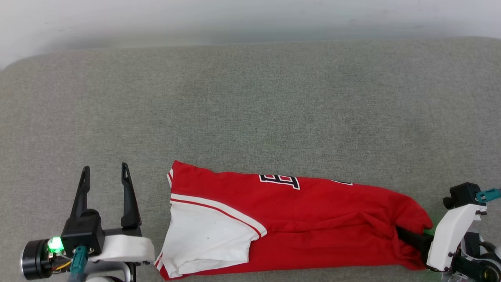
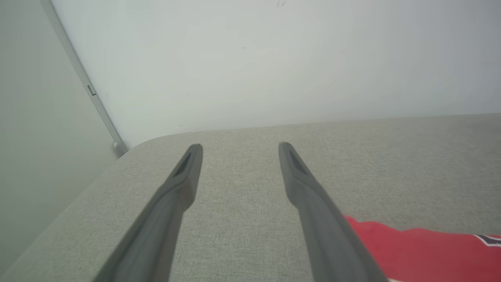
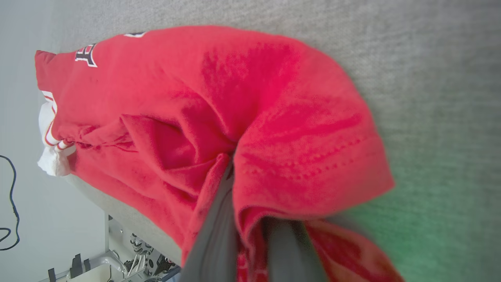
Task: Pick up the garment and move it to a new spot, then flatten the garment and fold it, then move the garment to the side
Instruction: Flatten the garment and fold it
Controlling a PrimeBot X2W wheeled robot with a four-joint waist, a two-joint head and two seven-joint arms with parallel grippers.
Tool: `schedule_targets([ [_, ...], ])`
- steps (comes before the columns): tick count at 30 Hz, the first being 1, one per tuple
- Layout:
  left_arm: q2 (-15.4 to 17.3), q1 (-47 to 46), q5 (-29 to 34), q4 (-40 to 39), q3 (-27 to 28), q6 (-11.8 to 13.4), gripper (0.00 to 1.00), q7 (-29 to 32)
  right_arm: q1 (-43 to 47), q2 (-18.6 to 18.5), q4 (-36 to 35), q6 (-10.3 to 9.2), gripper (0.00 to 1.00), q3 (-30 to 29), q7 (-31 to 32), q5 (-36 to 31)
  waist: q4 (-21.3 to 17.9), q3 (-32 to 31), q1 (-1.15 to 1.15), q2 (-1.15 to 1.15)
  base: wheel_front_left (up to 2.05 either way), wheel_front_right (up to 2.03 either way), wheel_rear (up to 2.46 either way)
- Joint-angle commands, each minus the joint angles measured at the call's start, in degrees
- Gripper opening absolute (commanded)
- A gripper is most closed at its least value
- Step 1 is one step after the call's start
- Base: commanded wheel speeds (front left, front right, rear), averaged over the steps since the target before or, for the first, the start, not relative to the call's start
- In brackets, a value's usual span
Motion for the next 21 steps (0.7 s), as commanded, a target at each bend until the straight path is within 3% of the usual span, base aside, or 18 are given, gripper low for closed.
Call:
schedule_targets([
  [1,-1.19,1.17,1.41,-0.04,1.06,-0.74,1.0,-0.12,0.52,1.19,-0.06,0.0,0.0,1.36,0.41,-0.08,-0.08,-0.27,0.0,0.0,0.0,0.0,0.0],
  [10,-7.21,4.47,7.95,-0.6,6.79,-5.23,1.0,-0.13,-0.82,-5.53,-0.07,0.0,0.0,-1.74,-0.63,-0.26,-0.31,-2.32,0.0,0.0,0.0,0.0,0.0],
  [17,-10.14,6.56,9.97,-1.71,10.09,-8.49,1.0,-0.13,0.39,-12.14,5.53,-0.01,0.0,-4.63,0.94,-0.37,-0.53,-3.69,0.0,0.0,0.0,0.0,0.0],
  [21,-11.26,7.82,11.06,-1.56,11.14,-10.25,1.0,-0.13,0.28,-13.91,8.91,0.0,0.0,-4.64,2.13,-1.83,-0.6,-4.46,0.0,0.0,0.0,0.0,0.0],
])
